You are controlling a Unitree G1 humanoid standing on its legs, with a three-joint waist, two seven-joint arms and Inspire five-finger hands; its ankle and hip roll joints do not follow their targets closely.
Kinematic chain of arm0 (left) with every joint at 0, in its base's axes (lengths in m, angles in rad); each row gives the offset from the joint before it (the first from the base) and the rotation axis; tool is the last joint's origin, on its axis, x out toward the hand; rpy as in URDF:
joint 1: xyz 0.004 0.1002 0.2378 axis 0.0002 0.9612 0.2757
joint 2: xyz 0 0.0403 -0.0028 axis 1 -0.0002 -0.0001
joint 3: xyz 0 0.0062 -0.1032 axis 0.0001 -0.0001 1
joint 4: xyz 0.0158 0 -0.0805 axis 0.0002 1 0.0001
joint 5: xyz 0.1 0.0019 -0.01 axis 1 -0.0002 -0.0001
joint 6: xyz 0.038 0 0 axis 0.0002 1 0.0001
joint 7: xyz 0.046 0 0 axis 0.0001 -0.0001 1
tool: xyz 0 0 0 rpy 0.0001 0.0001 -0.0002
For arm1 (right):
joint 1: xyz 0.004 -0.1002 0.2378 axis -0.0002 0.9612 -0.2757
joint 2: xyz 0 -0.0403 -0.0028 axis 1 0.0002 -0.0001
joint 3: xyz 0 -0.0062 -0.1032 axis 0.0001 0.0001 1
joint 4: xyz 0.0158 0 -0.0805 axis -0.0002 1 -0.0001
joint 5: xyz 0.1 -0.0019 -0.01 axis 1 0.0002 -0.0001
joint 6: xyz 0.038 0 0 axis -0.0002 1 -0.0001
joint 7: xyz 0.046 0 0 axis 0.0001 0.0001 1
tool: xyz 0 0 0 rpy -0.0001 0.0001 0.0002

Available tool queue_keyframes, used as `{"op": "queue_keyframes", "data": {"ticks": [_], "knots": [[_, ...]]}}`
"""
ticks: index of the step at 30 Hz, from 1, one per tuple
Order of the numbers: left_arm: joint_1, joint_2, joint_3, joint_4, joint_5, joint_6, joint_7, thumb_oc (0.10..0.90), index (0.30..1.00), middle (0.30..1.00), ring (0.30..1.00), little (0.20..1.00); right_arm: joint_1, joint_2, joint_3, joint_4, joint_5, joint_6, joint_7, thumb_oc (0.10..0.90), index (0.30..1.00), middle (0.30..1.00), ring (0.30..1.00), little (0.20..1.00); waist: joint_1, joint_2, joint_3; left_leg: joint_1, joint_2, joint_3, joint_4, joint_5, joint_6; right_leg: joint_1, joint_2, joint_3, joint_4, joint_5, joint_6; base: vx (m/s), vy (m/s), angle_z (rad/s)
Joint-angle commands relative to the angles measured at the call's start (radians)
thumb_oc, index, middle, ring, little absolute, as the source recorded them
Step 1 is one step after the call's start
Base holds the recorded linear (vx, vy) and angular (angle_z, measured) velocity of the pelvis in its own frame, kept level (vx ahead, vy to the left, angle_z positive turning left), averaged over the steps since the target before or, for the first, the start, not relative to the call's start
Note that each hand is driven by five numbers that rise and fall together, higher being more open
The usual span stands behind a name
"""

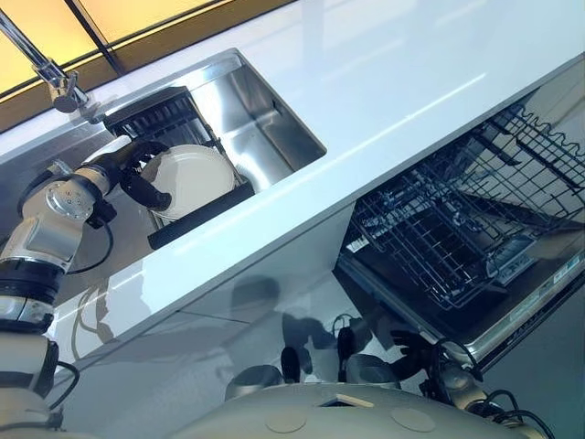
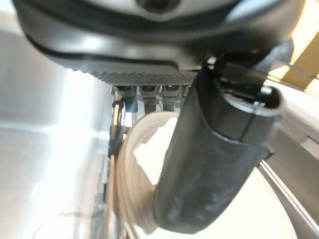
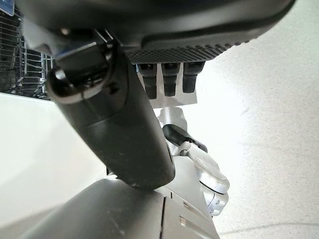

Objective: Pick up plates and place into dishwasher.

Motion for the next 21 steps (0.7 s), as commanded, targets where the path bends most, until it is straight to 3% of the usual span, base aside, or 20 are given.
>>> {"op": "queue_keyframes", "data": {"ticks": [1, 3, 6, 10, 14, 20, 21], "knots": [[-0.142, 0.02, 0.06, 0.057, -0.037, -0.015, 0.12, 0.8, 0.9, 0.9, 0.9, 0.9, -0.043, -0.027, -0.01, -0.053, 0.011, -0.032, -0.048, 0.8, 0.9, 0.9, 0.9, 0.9, -0.029, -0.008, 0.033, -0.12, -0.041, -0.007, 0.101, -0.033, 0.016, -0.064, 0.02, 0.003, 0.148, -0.12, 0.05, -0.03, -0.004, 0.01], [-0.146, 0.022, 0.066, 0.059, -0.048, -0.034, 0.159, 0.8, 0.9, 0.9, 0.9, 0.9, -0.043, -0.027, -0.008, -0.054, 0.013, -0.034, -0.05, 0.8, 0.9, 0.9, 0.9, 0.9, -0.029, -0.01, 0.037, -0.125, -0.042, -0.006, 0.103, -0.033, 0.016, -0.069, 0.02, 0.004, 0.149, -0.118, 0.05, 0.0, 0.0, 0.0], [-0.143, 0.014, 0.091, 0.047, -0.139, -0.079, 0.319, 0.8, 0.9, 0.9, 0.9, 0.9, -0.039, -0.024, -0.001, -0.044, 0.01, -0.043, -0.061, 0.8, 0.9, 0.9, 0.9, 0.9, -0.028, -0.012, 0.045, -0.133, -0.044, -0.009, 0.103, -0.028, 0.015, -0.076, 0.019, 0.005, 0.152, -0.117, 0.048, 0.0, 0.0, 0.0], [-0.111, -0.016, 0.131, -0.01, -0.173, -0.076, 0.38, 0.8, 0.9, 0.9, 0.9, 0.9, -0.034, -0.022, -0.003, -0.04, 0.007, -0.05, -0.068, 0.8, 0.9, 0.9, 0.9, 0.9, -0.026, -0.014, 0.051, -0.14, -0.046, -0.012, 0.11, -0.027, 0.014, -0.08, 0.015, 0.002, 0.16, -0.117, 0.046, 0.0, 0.0, 0.0], [-0.099, -0.038, 0.132, -0.032, -0.137, -0.028, 0.328, 0.8, 0.9, 0.9, 0.9, 0.9, -0.032, -0.02, -0.004, -0.049, 0.006, -0.045, -0.071, 0.8, 0.9, 0.9, 0.9, 0.9, -0.027, -0.014, 0.056, -0.142, -0.046, -0.011, 0.117, -0.025, 0.015, -0.085, 0.011, 0.001, 0.17, -0.116, 0.048, 0.0, 0.0, 0.0], [-0.124, -0.031, 0.091, 0.012, -0.132, 0.033, 0.114, 0.8, 0.9, 0.9, 0.9, 0.9, -0.038, -0.023, -0.009, -0.074, -0.008, -0.026, -0.064, 0.8, 0.9, 0.9, 0.9, 0.9, -0.035, -0.014, 0.066, -0.148, -0.045, 0.0, 0.123, -0.024, 0.016, -0.093, 0.01, 0.006, 0.176, -0.113, 0.052, 0.0, 0.0, 0.0], [-0.127, -0.033, 0.084, 0.022, -0.155, 0.027, 0.098, 0.506, 0.648, 0.648, 0.648, 0.606, -0.037, -0.023, -0.007, -0.075, -0.008, -0.025, -0.067, 0.8, 0.9, 0.9, 0.9, 0.9, -0.035, -0.015, 0.067, -0.148, -0.047, 0.0, 0.123, -0.025, 0.016, -0.093, 0.01, 0.005, 0.175, -0.112, 0.052, 0.0, 0.0, 0.0]]}}
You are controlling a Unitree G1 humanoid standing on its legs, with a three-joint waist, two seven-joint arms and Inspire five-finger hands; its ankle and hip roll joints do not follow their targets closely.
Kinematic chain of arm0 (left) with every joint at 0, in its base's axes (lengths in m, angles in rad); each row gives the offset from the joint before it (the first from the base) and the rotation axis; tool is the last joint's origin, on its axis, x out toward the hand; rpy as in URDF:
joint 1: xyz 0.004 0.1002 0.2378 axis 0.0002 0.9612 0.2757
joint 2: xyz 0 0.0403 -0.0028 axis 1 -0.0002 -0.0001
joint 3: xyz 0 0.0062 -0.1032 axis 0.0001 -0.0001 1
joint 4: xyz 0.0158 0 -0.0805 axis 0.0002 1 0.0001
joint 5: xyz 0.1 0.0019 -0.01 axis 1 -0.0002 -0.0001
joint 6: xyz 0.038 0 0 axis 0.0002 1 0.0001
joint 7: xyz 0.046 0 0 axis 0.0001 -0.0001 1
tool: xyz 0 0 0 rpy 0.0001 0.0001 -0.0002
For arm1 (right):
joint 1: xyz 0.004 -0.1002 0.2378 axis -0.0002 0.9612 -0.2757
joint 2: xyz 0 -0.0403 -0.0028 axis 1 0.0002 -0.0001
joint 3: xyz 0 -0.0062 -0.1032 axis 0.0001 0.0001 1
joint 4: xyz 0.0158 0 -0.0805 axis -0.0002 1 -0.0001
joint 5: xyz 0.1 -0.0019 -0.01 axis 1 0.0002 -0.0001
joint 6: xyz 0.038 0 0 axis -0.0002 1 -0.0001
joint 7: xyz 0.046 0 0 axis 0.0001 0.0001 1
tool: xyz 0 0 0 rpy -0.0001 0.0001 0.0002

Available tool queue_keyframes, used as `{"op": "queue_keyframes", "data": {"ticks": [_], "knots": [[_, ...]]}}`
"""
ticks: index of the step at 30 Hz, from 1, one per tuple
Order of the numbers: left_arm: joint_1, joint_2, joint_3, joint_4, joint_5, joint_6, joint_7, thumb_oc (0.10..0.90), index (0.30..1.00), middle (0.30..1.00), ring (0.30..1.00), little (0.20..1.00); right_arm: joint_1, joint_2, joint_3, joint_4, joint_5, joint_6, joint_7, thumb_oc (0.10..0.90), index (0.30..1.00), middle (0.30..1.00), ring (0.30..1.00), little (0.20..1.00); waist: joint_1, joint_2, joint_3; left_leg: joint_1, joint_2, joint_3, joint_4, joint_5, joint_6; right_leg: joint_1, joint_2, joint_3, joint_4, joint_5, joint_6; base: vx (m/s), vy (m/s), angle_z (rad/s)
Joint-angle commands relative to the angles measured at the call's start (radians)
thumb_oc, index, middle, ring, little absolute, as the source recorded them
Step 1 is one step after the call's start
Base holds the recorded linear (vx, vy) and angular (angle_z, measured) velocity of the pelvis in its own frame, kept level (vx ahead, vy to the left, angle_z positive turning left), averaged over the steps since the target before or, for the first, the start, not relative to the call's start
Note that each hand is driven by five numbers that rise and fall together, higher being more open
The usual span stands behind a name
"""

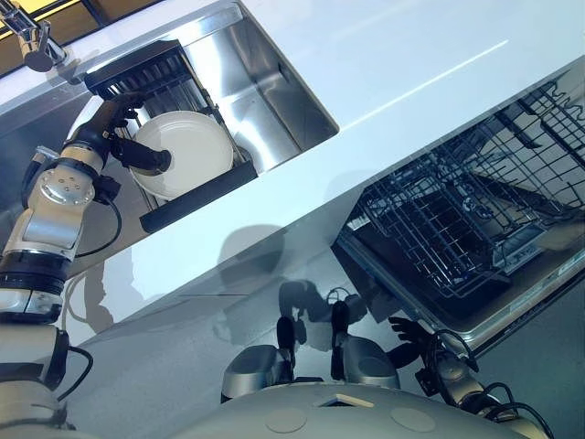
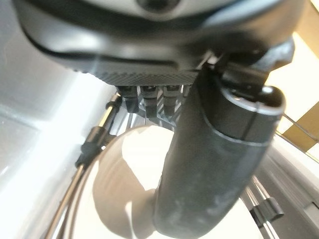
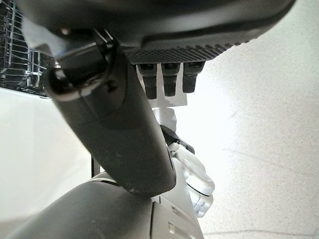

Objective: Pick up plates and place into dishwasher.

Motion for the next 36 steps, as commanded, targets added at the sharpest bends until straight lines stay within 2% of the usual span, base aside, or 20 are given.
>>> {"op": "queue_keyframes", "data": {"ticks": [1, 2, 3, 10, 15, 23, 26, 28, 29, 30, 36], "knots": [[-0.089, 0.009, 0.004, 0.052, -0.011, -0.006, -0.071, 0.262, 0.439, 0.439, 0.439, 0.362, -0.018, -0.033, -0.007, -0.056, -0.008, -0.009, -0.033, 0.8, 0.9, 0.9, 0.9, 0.9, -0.053, 0.011, -0.023, -0.129, -0.047, -0.003, 0.122, -0.031, 0.018, -0.069, 0.01, 0.004, 0.166, -0.113, 0.053, 0.0, 0.0, 0.0], [-0.092, 0.006, 0.001, 0.053, -0.022, -0.003, -0.095, 0.13, 0.326, 0.326, 0.326, 0.23, -0.016, -0.035, -0.009, -0.056, -0.011, -0.01, -0.033, 0.8, 0.9, 0.9, 0.9, 0.9, -0.054, 0.012, -0.022, -0.128, -0.048, -0.004, 0.122, -0.031, 0.018, -0.068, 0.01, 0.004, 0.165, -0.113, 0.052, 0.0, 0.0, 0.0], [-0.092, -0.003, -0.008, 0.058, -0.03, -0.012, -0.11, 0.1, 0.3, 0.3, 0.3, 0.2, -0.018, -0.035, -0.012, -0.049, -0.017, -0.015, -0.037, 0.8, 0.9, 0.9, 0.9, 0.9, -0.054, 0.012, -0.023, -0.128, -0.05, -0.006, 0.122, -0.032, 0.018, -0.067, 0.009, 0.005, 0.166, -0.114, 0.052, -0.03, 0.011, 0.01], [-0.089, -0.01, -0.043, 0.043, -0.024, -0.03, -0.257, 0.1, 0.3, 0.3, 0.3, 0.2, -0.032, -0.034, -0.022, -0.038, -0.025, -0.012, -0.036, 0.8, 0.9, 0.9, 0.9, 0.9, -0.049, 0.017, -0.037, -0.118, -0.058, -0.015, 0.117, -0.034, 0.014, -0.052, 0.008, 0.002, 0.153, -0.115, 0.051, -0.02, 0.002, 0.0], [-0.073, -0.018, -0.032, 0.031, -0.03, -0.064, -0.191, 0.1, 0.3, 0.3, 0.3, 0.2, -0.032, -0.028, -0.023, -0.021, -0.033, -0.012, -0.034, 0.8, 0.9, 0.9, 0.9, 0.9, -0.044, 0.019, -0.055, -0.107, -0.062, -0.022, 0.105, -0.034, 0.012, -0.038, 0.011, -0.002, 0.135, -0.115, 0.049, -0.01, -0.009, -0.01], [-0.037, 0.0, 0.038, -0.018, -0.074, -0.129, 0.019, 0.1, 0.3, 0.3, 0.3, 0.2, -0.031, -0.02, -0.029, 0.012, -0.036, -0.004, -0.044, 0.8, 0.9, 0.9, 0.9, 0.9, -0.03, 0.028, -0.09, -0.088, -0.063, -0.043, 0.072, -0.026, 0.002, -0.008, 0.02, -0.007, 0.103, -0.121, 0.043, -0.03, -0.021, 0.02], [-0.006, 0.007, 0.085, -0.05, -0.075, -0.18, 0.158, 0.1, 0.3, 0.3, 0.3, 0.2, -0.026, -0.014, -0.035, 0.026, -0.039, 0.0, -0.047, 0.8, 0.9, 0.9, 0.9, 0.9, -0.022, 0.032, -0.108, -0.074, -0.061, -0.055, 0.051, -0.02, -0.003, 0.006, 0.024, -0.01, 0.09, -0.124, 0.04, 0.0, -0.022, 0.01], [0.013, 0.017, 0.118, -0.072, -0.033, -0.222, 0.267, 0.1, 0.3, 0.3, 0.3, 0.2, -0.025, -0.011, -0.034, 0.039, -0.043, -0.001, -0.05, 0.8, 0.9, 0.9, 0.9, 0.9, -0.019, 0.034, -0.118, -0.066, -0.058, -0.058, 0.046, -0.02, -0.006, 0.013, 0.024, -0.012, 0.087, -0.127, 0.038, 0.0, 0.0, 0.0], [0.016, 0.022, 0.127, -0.08, -0.02, -0.226, 0.286, 0.1, 0.3, 0.3, 0.3, 0.2, -0.024, -0.011, -0.034, 0.043, -0.044, -0.003, -0.05, 0.8, 0.9, 0.9, 0.9, 0.9, -0.018, 0.035, -0.12, -0.065, -0.057, -0.058, 0.045, -0.02, -0.007, 0.016, 0.024, -0.013, 0.086, -0.128, 0.037, 0.0, 0.0, 0.0], [0.021, 0.042, 0.147, -0.096, 0.012, -0.257, 0.366, 0.1, 0.3, 0.3, 0.3, 0.2, -0.022, -0.009, -0.036, 0.057, -0.049, -0.013, -0.053, 0.8, 0.9, 0.9, 0.9, 0.9, -0.016, 0.035, -0.126, -0.061, -0.055, -0.059, 0.042, -0.022, -0.008, 0.02, 0.024, -0.014, 0.084, -0.131, 0.036, 0.0, 0.0, 0.0], [0.018, 0.103, 0.203, -0.155, 0.065, -0.279, 0.512, 0.1, 0.3, 0.3, 0.3, 0.2, -0.023, -0.005, -0.036, 0.092, -0.061, -0.032, -0.056, 0.8, 0.9, 0.9, 0.9, 0.9, -0.01, 0.039, -0.15, -0.04, -0.046, -0.057, 0.027, -0.027, -0.012, 0.042, 0.026, -0.018, 0.071, -0.14, 0.032, 0.01, -0.011, 0.02]]}}
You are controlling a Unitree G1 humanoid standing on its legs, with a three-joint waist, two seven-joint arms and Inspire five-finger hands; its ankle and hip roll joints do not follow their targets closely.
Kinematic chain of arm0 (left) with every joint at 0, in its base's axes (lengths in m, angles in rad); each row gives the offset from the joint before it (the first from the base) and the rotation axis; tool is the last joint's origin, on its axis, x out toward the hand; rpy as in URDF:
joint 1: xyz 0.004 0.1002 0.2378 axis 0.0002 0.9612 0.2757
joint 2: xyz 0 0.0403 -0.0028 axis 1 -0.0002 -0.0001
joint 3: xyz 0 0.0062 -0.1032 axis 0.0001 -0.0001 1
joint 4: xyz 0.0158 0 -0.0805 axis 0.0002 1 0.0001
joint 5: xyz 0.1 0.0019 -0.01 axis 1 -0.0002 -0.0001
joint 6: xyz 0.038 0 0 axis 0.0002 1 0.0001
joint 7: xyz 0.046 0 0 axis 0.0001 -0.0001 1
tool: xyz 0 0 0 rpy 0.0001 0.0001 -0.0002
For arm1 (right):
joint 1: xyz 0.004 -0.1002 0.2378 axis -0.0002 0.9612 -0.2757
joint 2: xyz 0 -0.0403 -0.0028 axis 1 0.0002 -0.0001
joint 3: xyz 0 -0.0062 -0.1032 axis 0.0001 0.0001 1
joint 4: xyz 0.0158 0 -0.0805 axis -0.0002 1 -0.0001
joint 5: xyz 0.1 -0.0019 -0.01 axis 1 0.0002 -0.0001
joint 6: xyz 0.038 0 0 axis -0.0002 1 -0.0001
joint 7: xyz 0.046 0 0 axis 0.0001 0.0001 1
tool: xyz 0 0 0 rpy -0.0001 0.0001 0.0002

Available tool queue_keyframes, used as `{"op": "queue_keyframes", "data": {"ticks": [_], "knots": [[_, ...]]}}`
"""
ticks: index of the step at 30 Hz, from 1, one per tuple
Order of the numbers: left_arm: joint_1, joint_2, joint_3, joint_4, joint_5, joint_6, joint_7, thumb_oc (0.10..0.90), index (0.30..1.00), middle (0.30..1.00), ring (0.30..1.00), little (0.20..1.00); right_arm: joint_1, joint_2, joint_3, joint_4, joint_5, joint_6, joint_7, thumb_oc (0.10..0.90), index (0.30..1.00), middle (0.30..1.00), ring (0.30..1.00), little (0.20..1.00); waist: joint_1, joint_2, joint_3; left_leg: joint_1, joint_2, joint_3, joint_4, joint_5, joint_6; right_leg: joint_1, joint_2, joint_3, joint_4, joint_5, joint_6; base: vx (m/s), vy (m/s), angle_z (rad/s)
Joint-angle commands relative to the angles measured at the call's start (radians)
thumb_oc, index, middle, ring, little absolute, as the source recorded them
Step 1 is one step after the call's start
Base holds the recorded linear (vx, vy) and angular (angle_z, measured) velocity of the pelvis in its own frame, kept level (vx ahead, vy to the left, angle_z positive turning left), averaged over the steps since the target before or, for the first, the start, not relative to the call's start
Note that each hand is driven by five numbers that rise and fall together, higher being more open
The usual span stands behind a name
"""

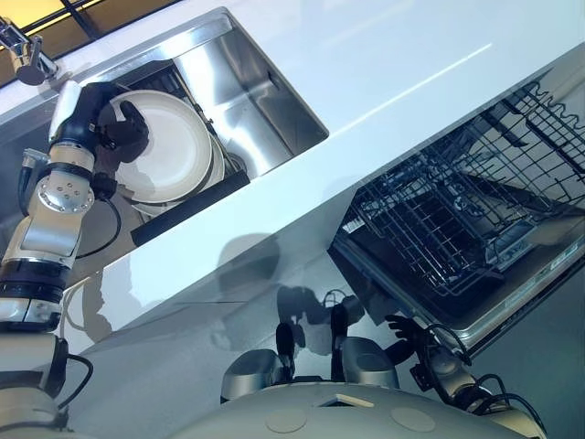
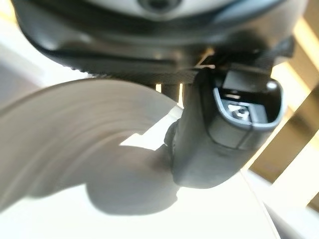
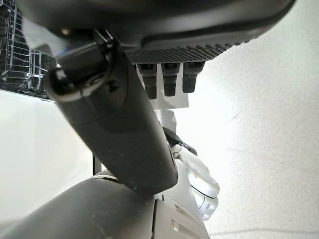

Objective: Pick up plates and place into dishwasher.

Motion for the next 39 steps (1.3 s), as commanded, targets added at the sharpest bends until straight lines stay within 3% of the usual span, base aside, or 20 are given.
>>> {"op": "queue_keyframes", "data": {"ticks": [1, 8, 11, 14, 19, 24, 28, 33, 34, 35, 36, 37, 38, 39], "knots": [[-0.065, 0.119, 0.147, -0.05, 0.072, -0.117, 0.179, 0.1, 0.3, 0.3, 0.3, 0.2, 0.018, -0.029, -0.032, 0.023, -0.023, -0.046, -0.032, 0.8, 0.9, 0.9, 0.9, 0.9, 0.0, 0.031, -0.16, -0.094, -0.049, -0.016, 0.04, -0.029, -0.009, -0.015, 0.031, -0.013, 0.083, -0.139, 0.03, 0.0, 0.0, 0.0], [-0.087, 0.19, 0.161, -0.066, 0.103, -0.119, 0.228, 0.1, 0.3, 0.3, 0.3, 0.2, 0.016, -0.029, -0.025, 0.022, -0.029, -0.069, -0.022, 0.8, 0.9, 0.9, 0.9, 0.9, 0.002, 0.035, -0.183, -0.072, -0.04, -0.015, 0.025, -0.034, -0.014, 0.008, 0.035, -0.011, 0.076, -0.151, 0.029, 0.0, 0.0, 0.0], [-0.105, 0.214, 0.146, -0.083, 0.107, -0.129, 0.248, 0.1, 0.3, 0.3, 0.3, 0.2, 0.024, -0.032, -0.01, -0.101, 0.054, -0.068, 0.037, 0.8, 0.9, 0.9, 0.9, 0.9, -0.003, 0.033, -0.186, -0.061, -0.036, -0.022, 0.025, -0.038, -0.012, 0.017, 0.037, -0.01, 0.08, -0.156, 0.028, 0.01, -0.044, 0.03], [-0.111, 0.214, 0.149, -0.099, 0.099, -0.125, 0.233, 0.1, 0.3, 0.3, 0.3, 0.2, 0.041, -0.025, 0.0, -0.241, 0.147, -0.04, 0.084, 0.8, 0.9, 0.9, 0.9, 0.9, -0.01, 0.027, -0.187, -0.056, -0.034, -0.023, 0.025, -0.042, -0.011, 0.019, 0.038, -0.011, 0.085, -0.162, 0.029, -0.01, -0.036, 0.04], [-0.159, 0.205, 0.127, -0.067, 0.105, -0.126, 0.174, 0.1, 0.3, 0.3, 0.3, 0.2, 0.082, -0.019, 0.003, -0.365, 0.184, -0.102, 0.107, 0.8, 0.9, 0.9, 0.9, 0.9, -0.034, 0.02, -0.202, -0.042, -0.028, -0.008, 0.012, -0.043, -0.012, 0.025, 0.04, -0.013, 0.084, -0.166, 0.039, -0.01, -0.018, 0.01], [-0.199, 0.213, 0.084, -0.024, 0.056, -0.145, 0.137, 0.1, 0.3, 0.3, 0.3, 0.2, 0.102, -0.02, 0.017, -0.385, 0.187, -0.117, 0.119, 0.8, 0.9, 0.9, 0.9, 0.9, -0.048, 0.017, -0.215, -0.03, -0.024, 0.009, 0.006, -0.046, -0.011, 0.031, 0.044, -0.006, 0.082, -0.166, 0.043, 0.03, -0.001, -0.07], [-0.184, 0.195, 0.052, -0.012, 0.041, -0.148, 0.096, 0.1, 0.3, 0.3, 0.3, 0.2, 0.122, -0.017, 0.028, -0.403, 0.174, -0.092, 0.13, 0.8, 0.9, 0.9, 0.9, 0.9, -0.061, 0.019, -0.21, -0.021, -0.023, 0.022, 0.003, -0.049, -0.01, 0.035, 0.044, -0.001, 0.082, -0.166, 0.046, 0.05, 0.027, -0.03], [-0.15, 0.13, -0.025, -0.006, 0.132, -0.124, 0.045, 0.1, 0.3, 0.3, 0.3, 0.2, 0.147, -0.02, 0.037, -0.441, 0.167, -0.058, 0.136, 0.8, 0.9, 0.9, 0.9, 0.9, -0.084, 0.018, -0.186, -0.021, -0.023, 0.026, 0.005, -0.049, 0.0, 0.026, 0.042, 0.024, 0.087, -0.155, 0.051, 0.02, 0.018, 0.0], [-0.148, 0.117, -0.04, -0.006, 0.143, -0.111, 0.037, 0.169, 0.359, 0.359, 0.359, 0.269, 0.152, -0.02, 0.039, -0.445, 0.163, -0.058, 0.132, 0.8, 0.9, 0.9, 0.9, 0.9, -0.089, 0.016, -0.18, -0.022, -0.024, 0.026, 0.006, -0.048, 0.003, 0.023, 0.041, 0.033, 0.086, -0.151, 0.053, 0.02, 0.011, -0.03], [-0.148, 0.108, -0.051, -0.006, 0.154, -0.098, 0.033, 0.388, 0.547, 0.547, 0.547, 0.488, 0.155, -0.02, 0.042, -0.448, 0.164, -0.056, 0.127, 0.8, 0.9, 0.9, 0.9, 0.9, -0.092, 0.015, -0.175, -0.024, -0.025, 0.026, 0.007, -0.048, 0.006, 0.02, 0.04, 0.039, 0.086, -0.147, 0.055, 0.02, 0.003, -0.08], [-0.151, 0.09, -0.065, 0.007, 0.163, -0.095, 0.04, 0.451, 0.601, 0.601, 0.601, 0.551, 0.156, -0.023, 0.047, -0.445, 0.169, -0.06, 0.123, 0.8, 0.9, 0.9, 0.9, 0.9, -0.096, 0.012, -0.17, -0.025, -0.025, 0.026, 0.007, -0.048, 0.009, 0.016, 0.04, 0.047, 0.086, -0.143, 0.057, 0.02, -0.001, -0.13], [-0.153, 0.073, -0.074, 0.017, 0.174, -0.092, 0.034, 0.726, 0.836, 0.836, 0.836, 0.826, 0.157, -0.026, 0.05, -0.44, 0.173, -0.065, 0.12, 0.8, 0.9, 0.9, 0.9, 0.9, -0.098, 0.01, -0.166, -0.026, -0.026, 0.027, 0.009, -0.048, 0.011, 0.012, 0.04, 0.053, 0.086, -0.14, 0.058, 0.01, -0.003, -0.14], [-0.153, 0.059, -0.08, 0.025, 0.194, -0.083, 0.026, 0.449, 0.599, 0.599, 0.599, 0.549, 0.157, -0.027, 0.051, -0.435, 0.174, -0.072, 0.116, 0.8, 0.9, 0.9, 0.9, 0.9, -0.1, 0.008, -0.162, -0.028, -0.027, 0.027, 0.01, -0.048, 0.013, 0.007, 0.04, 0.057, 0.087, -0.136, 0.06, 0.02, -0.001, -0.11], [-0.152, 0.049, -0.086, 0.035, 0.203, -0.067, 0.016, 0.44, 0.592, 0.592, 0.592, 0.54, 0.158, -0.029, 0.053, -0.434, 0.177, -0.073, 0.115, 0.8, 0.9, 0.9, 0.9, 0.9, -0.102, 0.007, -0.158, -0.029, -0.027, 0.028, 0.01, -0.048, 0.015, 0.002, 0.04, 0.06, 0.087, -0.132, 0.062, 0.02, 0.0, -0.06]]}}
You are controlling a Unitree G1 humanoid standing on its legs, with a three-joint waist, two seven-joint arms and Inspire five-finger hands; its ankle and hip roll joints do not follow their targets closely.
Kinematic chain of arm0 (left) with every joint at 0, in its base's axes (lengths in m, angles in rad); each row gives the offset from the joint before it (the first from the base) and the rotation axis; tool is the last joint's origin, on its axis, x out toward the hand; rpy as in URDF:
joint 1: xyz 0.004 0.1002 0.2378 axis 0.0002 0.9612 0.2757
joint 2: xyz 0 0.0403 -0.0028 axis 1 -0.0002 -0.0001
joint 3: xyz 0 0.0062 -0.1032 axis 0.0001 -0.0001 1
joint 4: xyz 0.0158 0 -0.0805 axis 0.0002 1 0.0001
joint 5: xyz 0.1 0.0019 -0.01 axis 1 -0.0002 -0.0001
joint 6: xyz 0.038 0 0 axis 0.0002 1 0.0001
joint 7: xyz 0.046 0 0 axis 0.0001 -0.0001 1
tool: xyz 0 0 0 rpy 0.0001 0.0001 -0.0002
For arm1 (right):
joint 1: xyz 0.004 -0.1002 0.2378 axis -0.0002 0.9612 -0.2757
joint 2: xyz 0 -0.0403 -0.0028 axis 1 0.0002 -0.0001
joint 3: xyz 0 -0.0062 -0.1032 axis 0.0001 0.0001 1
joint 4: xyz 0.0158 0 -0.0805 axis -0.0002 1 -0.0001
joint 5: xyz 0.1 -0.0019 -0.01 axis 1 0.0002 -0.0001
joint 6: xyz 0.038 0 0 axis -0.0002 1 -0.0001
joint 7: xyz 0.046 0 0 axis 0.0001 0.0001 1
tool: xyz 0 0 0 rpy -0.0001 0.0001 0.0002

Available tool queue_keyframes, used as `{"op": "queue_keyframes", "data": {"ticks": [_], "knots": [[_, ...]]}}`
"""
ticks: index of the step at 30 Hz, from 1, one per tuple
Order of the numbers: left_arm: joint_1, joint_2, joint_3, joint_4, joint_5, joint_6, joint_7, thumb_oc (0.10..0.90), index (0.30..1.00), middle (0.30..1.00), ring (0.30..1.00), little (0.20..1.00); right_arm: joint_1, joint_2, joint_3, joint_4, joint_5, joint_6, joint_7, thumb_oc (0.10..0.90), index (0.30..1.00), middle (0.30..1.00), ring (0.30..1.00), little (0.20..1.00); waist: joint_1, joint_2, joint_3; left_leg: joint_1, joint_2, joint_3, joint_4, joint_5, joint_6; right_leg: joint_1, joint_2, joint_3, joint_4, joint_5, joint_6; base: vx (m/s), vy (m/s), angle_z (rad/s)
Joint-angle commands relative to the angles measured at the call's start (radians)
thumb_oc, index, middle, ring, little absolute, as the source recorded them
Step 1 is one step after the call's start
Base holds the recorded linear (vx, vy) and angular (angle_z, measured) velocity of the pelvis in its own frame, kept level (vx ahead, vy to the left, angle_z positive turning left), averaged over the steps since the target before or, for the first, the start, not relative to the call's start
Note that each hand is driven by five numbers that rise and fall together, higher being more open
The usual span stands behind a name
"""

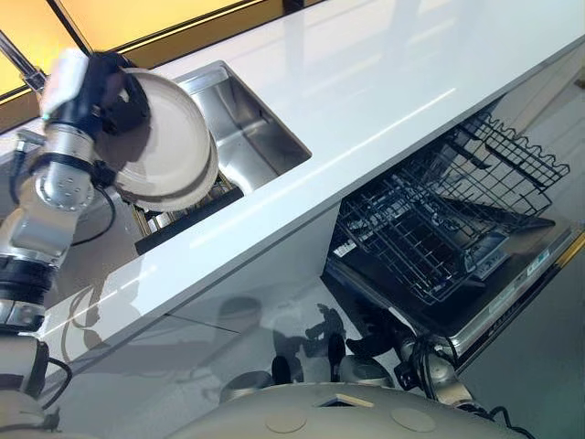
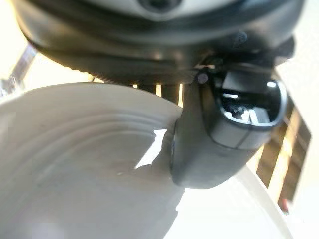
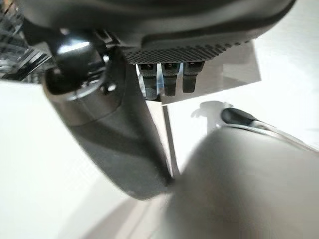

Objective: Pick up plates and place into dishwasher.

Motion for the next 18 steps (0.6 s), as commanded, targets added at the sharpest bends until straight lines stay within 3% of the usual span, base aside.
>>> {"op": "queue_keyframes", "data": {"ticks": [1, 2, 3, 4, 18], "knots": [[-0.145, 0.012, 0.054, 0.035, 0.049, 0.003, 0.026, 0.633, 0.756, 0.756, 0.756, 0.733, -0.001, -0.06, 0.012, -0.068, 0.035, -0.052, -0.011, 0.8, 0.9, 0.9, 0.9, 0.9, -0.027, 0.024, -0.033, -0.054, -0.031, 0.007, 0.012, -0.051, 0.017, -0.015, 0.032, 0.028, 0.089, -0.14, 0.069, 0.01, 0.002, -0.04], [-0.143, 0.006, 0.052, 0.045, 0.044, 0.017, 0.019, 0.707, 0.82, 0.82, 0.82, 0.807, -0.001, -0.06, 0.013, -0.068, 0.032, -0.054, -0.013, 0.8, 0.9, 0.9, 0.9, 0.9, -0.028, 0.023, -0.03, -0.054, -0.031, 0.009, 0.013, -0.051, 0.018, -0.02, 0.032, 0.027, 0.092, -0.139, 0.071, 0.01, 0.005, -0.05], [-0.134, -0.004, 0.052, 0.06, 0.06, 0.028, 0.004, 0.163, 0.354, 0.354, 0.354, 0.263, 0.001, -0.062, 0.015, -0.072, 0.029, -0.053, -0.015, 0.8, 0.9, 0.9, 0.9, 0.9, -0.026, 0.021, -0.025, -0.058, -0.032, 0.013, 0.019, -0.051, 0.018, -0.023, 0.031, 0.02, 0.097, -0.14, 0.072, 0.01, 0.006, -0.08], [-0.132, -0.007, 0.051, 0.065, 0.061, 0.033, 0.0, 0.1, 0.3, 0.3, 0.3, 0.2, 0.001, -0.062, 0.015, -0.075, 0.028, -0.051, -0.013, 0.8, 0.9, 0.9, 0.9, 0.9, -0.026, 0.02, -0.023, -0.06, -0.032, 0.014, 0.023, -0.052, 0.018, -0.025, 0.031, 0.019, 0.099, -0.139, 0.072, 0.02, 0.008, -0.11], [-0.056, -0.023, 0.11, 0.05, 0.081, 0.023, 0.033, 0.1, 0.3, 0.3, 0.3, 0.2, 0.021, -0.063, 0.005, -0.068, -0.001, -0.063, -0.01, 0.8, 0.9, 0.9, 0.9, 0.9, -0.016, 0.024, -0.033, -0.064, -0.04, -0.005, 0.034, -0.047, 0.015, -0.021, 0.024, 0.014, 0.102, -0.137, 0.07, 0.01, 0.005, -0.02]]}}
